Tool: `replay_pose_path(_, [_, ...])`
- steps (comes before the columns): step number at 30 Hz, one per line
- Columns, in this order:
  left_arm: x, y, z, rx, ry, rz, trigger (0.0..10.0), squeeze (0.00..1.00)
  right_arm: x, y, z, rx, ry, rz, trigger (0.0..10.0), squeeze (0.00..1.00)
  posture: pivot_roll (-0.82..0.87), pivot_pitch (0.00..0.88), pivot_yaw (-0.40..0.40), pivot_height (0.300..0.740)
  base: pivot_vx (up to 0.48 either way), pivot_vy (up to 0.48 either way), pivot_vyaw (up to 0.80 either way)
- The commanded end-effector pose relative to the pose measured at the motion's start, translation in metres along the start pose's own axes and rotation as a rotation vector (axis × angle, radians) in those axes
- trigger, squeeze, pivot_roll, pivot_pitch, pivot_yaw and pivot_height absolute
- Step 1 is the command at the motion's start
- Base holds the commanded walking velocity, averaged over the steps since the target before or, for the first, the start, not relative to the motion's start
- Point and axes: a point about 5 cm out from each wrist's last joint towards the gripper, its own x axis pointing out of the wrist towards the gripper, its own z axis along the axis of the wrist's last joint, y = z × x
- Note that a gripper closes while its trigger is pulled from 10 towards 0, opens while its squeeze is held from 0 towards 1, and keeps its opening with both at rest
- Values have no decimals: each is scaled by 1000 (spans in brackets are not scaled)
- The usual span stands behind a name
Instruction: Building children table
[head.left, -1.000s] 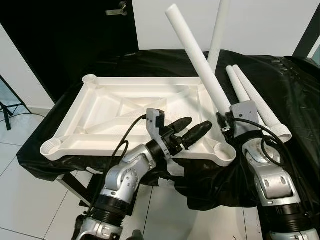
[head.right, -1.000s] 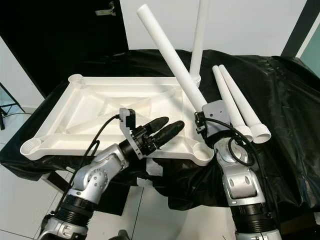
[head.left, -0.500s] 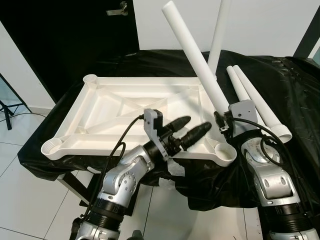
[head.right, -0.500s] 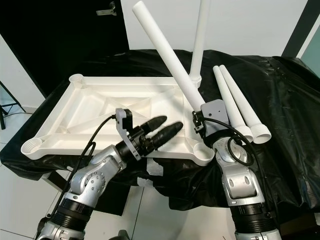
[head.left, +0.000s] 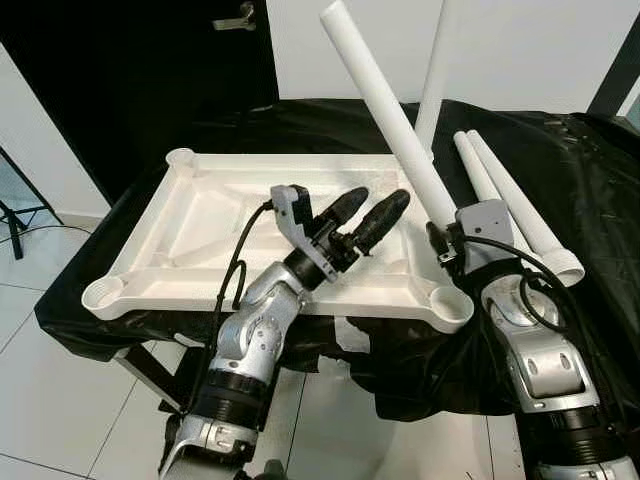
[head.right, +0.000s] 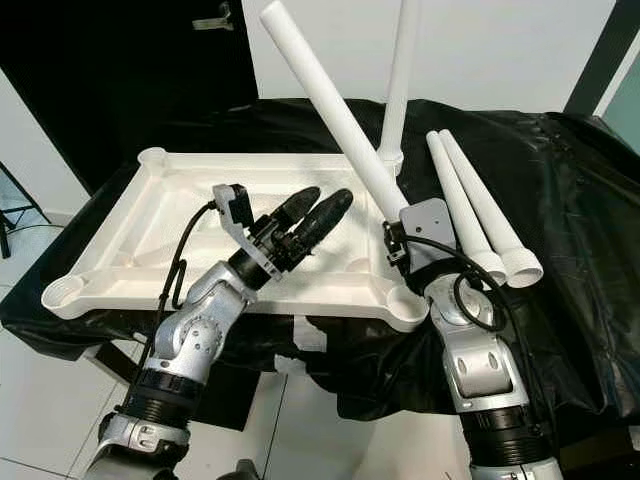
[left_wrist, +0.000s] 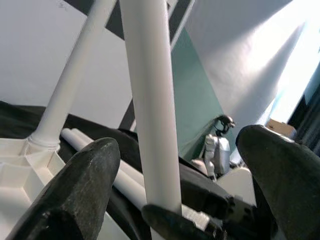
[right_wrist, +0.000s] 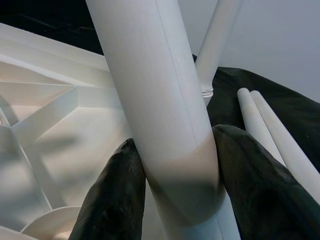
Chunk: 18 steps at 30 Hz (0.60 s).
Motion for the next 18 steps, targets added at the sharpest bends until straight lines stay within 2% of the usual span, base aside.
replay_pose_path(1, [2,3,0,21,-4,27,10000,0,-1,2,5,-12,-32,16,10000,0,128,0,29,740,0,0,0])
replay_pose_path(7, [16,9,2,41,-38,89,10000,0,-1,4,6,-33,-40,36,10000,0,125,0,30,740,0,0,0])
replay_pose_path(11, [18,28,4,91,-42,243,10000,0,-2,4,3,-58,-34,45,10000,0,115,0,33,740,0,0,0])
replay_pose_path(18, [16,29,5,90,-50,238,10000,0,-4,4,-1,-68,-20,50,10000,0,112,0,31,740,0,0,0])
